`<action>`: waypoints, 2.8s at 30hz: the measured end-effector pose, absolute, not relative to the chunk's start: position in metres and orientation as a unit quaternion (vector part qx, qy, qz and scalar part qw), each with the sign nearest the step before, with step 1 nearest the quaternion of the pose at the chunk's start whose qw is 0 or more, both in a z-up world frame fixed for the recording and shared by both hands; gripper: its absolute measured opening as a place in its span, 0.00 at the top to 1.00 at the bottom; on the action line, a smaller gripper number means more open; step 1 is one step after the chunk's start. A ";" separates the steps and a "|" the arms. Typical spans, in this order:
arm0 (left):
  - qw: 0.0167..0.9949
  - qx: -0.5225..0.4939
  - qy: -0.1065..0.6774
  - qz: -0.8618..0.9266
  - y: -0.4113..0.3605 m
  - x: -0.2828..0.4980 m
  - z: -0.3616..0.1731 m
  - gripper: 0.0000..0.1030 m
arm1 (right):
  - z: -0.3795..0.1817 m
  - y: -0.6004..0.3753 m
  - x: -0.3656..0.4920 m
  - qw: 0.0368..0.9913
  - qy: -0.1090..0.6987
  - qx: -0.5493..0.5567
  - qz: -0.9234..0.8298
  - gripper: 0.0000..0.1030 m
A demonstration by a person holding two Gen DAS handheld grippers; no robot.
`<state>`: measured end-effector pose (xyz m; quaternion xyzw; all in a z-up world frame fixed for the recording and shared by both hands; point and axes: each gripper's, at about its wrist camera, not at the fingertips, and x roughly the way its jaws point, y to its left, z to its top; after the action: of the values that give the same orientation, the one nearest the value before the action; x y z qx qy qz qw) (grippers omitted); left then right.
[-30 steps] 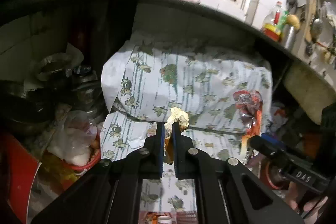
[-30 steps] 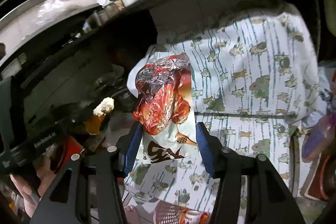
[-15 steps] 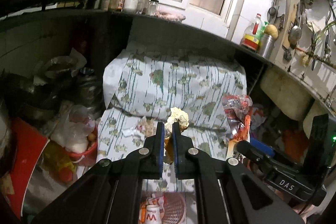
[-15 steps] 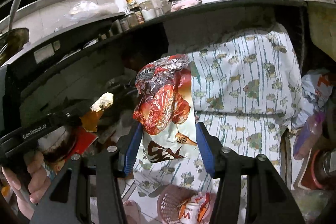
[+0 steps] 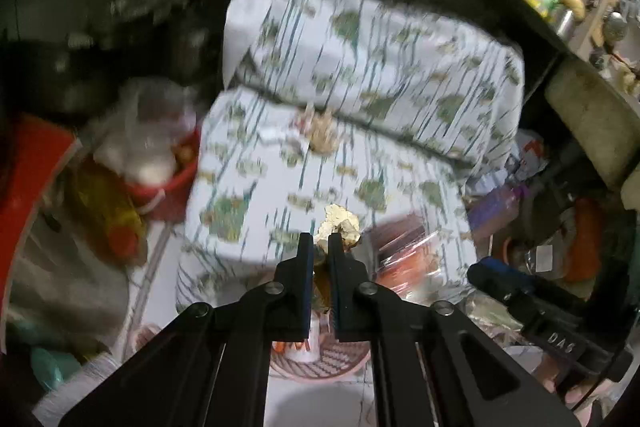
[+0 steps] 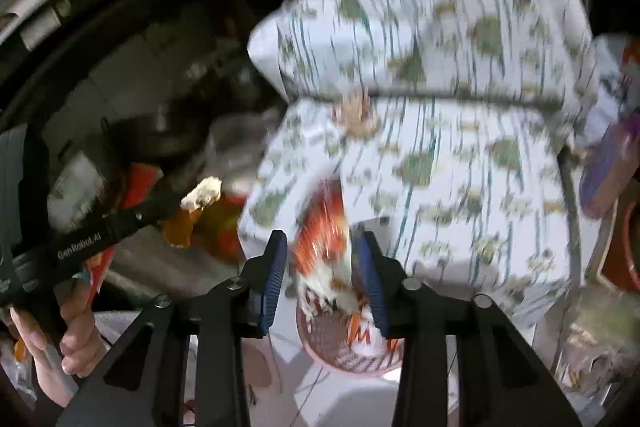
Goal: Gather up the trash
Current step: 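Carry the wrapper and paper scrap down over the pink basket, then open the right tool to drop the wrapper while the left tool releases its scrap, then move both tools back up toward the crumpled paper on the seat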
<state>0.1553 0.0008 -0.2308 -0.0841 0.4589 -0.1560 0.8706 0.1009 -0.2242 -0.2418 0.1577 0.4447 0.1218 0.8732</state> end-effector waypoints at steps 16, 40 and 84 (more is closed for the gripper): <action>0.785 -0.077 0.597 -0.143 -0.029 0.182 -0.368 0.92 | -0.342 -0.220 0.124 0.803 0.570 0.155 0.083 0.87; 0.868 0.001 0.491 -0.075 -0.019 0.178 -0.310 0.44 | -0.320 -0.238 0.131 0.832 0.533 0.144 0.060 0.87; 0.954 0.021 0.294 -0.046 -0.002 0.212 -0.134 0.00 | -0.165 -0.237 0.195 0.913 0.388 0.116 0.048 0.50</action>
<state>0.2119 -0.0021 -0.1335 0.0214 0.2944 -0.0456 0.9543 0.1954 -0.2372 -0.1652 0.1164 0.3878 0.0484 0.9131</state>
